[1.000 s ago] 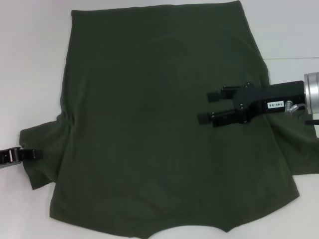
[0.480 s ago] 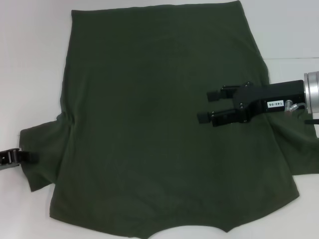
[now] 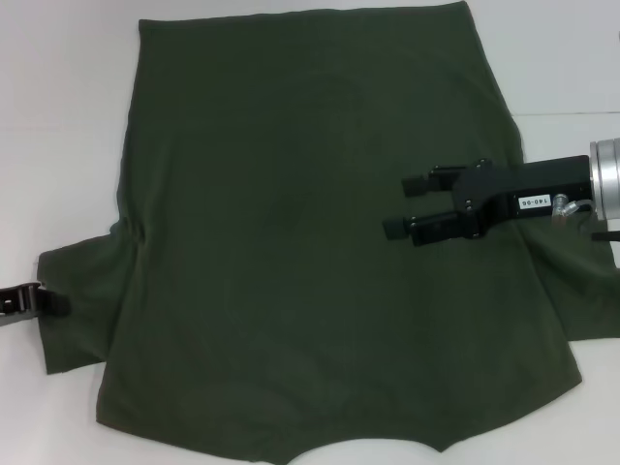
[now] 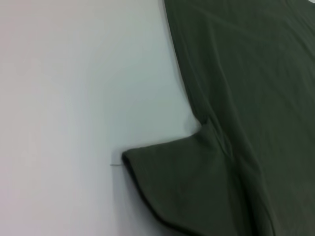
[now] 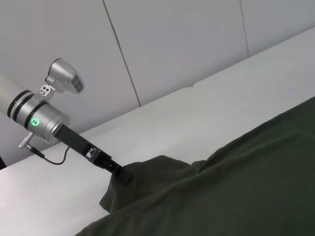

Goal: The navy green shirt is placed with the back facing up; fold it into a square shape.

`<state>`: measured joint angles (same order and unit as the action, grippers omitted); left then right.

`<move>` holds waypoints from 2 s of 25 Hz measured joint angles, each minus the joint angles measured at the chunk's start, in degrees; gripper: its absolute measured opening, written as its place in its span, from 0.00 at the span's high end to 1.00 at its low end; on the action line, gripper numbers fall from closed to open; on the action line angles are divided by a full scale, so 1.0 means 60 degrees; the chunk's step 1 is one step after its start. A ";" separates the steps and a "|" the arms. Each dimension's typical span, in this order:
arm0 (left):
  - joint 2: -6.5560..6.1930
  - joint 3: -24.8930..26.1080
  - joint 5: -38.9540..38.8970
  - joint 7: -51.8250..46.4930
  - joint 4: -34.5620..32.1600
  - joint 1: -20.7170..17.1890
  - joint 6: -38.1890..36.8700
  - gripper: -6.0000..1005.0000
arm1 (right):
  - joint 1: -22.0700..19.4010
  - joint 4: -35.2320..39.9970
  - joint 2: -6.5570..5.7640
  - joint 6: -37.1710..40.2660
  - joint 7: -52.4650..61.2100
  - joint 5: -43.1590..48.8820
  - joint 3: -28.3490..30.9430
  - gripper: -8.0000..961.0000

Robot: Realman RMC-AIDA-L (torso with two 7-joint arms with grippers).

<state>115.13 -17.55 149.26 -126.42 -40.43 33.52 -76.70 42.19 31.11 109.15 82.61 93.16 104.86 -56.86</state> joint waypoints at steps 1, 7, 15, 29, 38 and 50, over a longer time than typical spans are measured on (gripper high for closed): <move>-0.0014 0.0000 0.0038 -0.0016 -0.0010 0.0026 -0.0007 0.99 | 0.0000 0.0000 0.0000 -0.0001 0.0000 0.0002 -0.0001 0.03; -0.0290 0.0088 0.0787 -0.0243 -0.0203 0.0378 -0.0048 0.99 | 0.0000 0.0000 0.0000 0.0000 0.0000 0.0114 0.0015 0.03; -0.0733 0.0063 0.1801 -0.0317 -0.0253 0.1212 -0.0171 0.99 | 0.0000 0.0000 0.0001 0.0001 0.0000 0.0146 0.0012 0.03; -0.1152 -0.1453 0.2404 -0.0786 -0.0511 0.2273 -0.0469 0.99 | -0.0015 0.0000 0.0037 0.0002 0.0000 0.0146 -0.0002 0.03; -0.1413 -0.2555 0.2415 -0.1648 -0.0697 0.2931 -0.1132 0.99 | -0.0016 0.0000 0.0062 0.0003 -0.0050 0.0153 0.0003 0.03; -0.1515 -0.4034 0.2401 -0.3993 -0.0514 0.4342 -0.2127 0.99 | -0.0015 0.0000 0.0159 -0.0375 -0.0112 0.0366 0.0004 0.03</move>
<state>106.04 -41.76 163.66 -150.38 -43.52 59.57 -89.47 42.10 31.11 110.11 80.36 92.49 107.05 -56.83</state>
